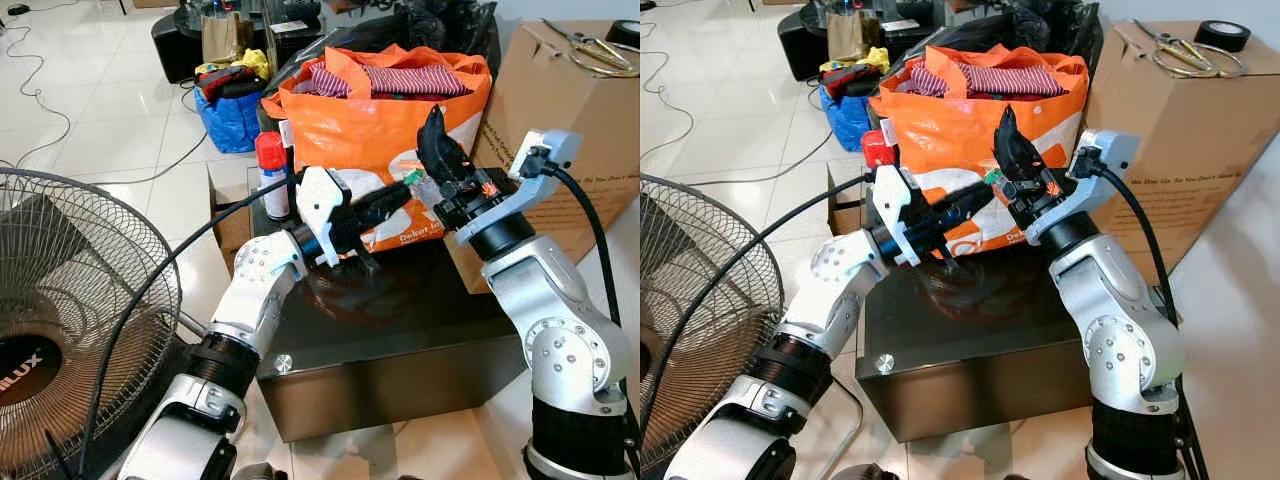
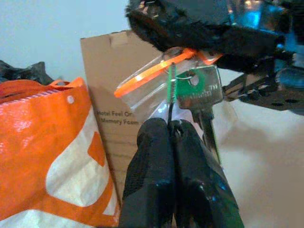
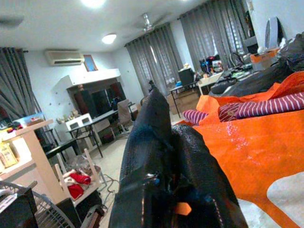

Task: Hang keys on a hook

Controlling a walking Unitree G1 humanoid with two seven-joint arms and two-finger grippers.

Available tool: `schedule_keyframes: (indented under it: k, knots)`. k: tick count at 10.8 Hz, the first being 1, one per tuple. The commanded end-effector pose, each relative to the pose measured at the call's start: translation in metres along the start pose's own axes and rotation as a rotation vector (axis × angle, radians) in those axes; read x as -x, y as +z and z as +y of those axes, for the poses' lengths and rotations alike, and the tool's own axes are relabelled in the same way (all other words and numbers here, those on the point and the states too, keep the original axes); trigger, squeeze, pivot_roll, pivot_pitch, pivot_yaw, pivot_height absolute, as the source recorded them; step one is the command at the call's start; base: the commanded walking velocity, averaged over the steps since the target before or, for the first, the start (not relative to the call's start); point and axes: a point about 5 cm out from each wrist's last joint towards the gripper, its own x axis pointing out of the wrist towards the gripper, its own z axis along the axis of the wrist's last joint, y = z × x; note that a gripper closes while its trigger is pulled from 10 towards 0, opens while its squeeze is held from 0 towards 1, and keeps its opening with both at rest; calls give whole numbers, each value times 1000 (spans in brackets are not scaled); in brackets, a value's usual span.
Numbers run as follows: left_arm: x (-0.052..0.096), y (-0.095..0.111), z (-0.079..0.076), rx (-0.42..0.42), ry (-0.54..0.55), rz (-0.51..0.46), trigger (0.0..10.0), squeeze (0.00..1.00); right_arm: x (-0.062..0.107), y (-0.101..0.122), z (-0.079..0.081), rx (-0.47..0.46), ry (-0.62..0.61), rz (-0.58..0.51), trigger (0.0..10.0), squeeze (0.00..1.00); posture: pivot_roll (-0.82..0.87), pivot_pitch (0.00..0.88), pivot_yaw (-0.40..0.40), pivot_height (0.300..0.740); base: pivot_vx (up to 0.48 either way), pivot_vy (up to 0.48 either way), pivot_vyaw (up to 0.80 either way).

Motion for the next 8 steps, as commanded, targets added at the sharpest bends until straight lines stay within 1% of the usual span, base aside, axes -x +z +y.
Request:
schedule_keyframes:
  k: [1, 3, 5, 6, 7, 8]
  knots:
    - [-4, 4, 1, -9, -13, -10, 0, 0, -4, 3, 5, -3, 31, -7, 0, 0, -84, 0, 29, 740, 0, 0, 0]
    - [-2, 1, 4, -31, 22, -1, 0, 0, -3, 3, 5, -5, 30, -7, 0, 0, -81, 0, 20, 740, 0, 0, 0]
    - [2, 1, 5, -40, 31, -1, 0, 0, -4, 2, 4, -4, 34, -1, 0, 0, -76, 0, 14, 740, 0, 0, 0]
    - [3, 0, 5, -63, 38, 9, 2745, 0, -4, 2, 4, -5, 33, 0, 0, 0, -75, 0, 13, 740, 0, 0, 0]
    - [5, -3, 2, -63, 14, 21, 10000, 0, -5, 1, 4, -6, 31, 0, 0, 0, -76, 0, 13, 740, 0, 0, 0]
    - [5, -5, 1, -67, 4, 30, 10000, 1000, -4, 1, 4, -7, 30, -1, 0, 0, -77, 0, 14, 740, 0, 0, 0]
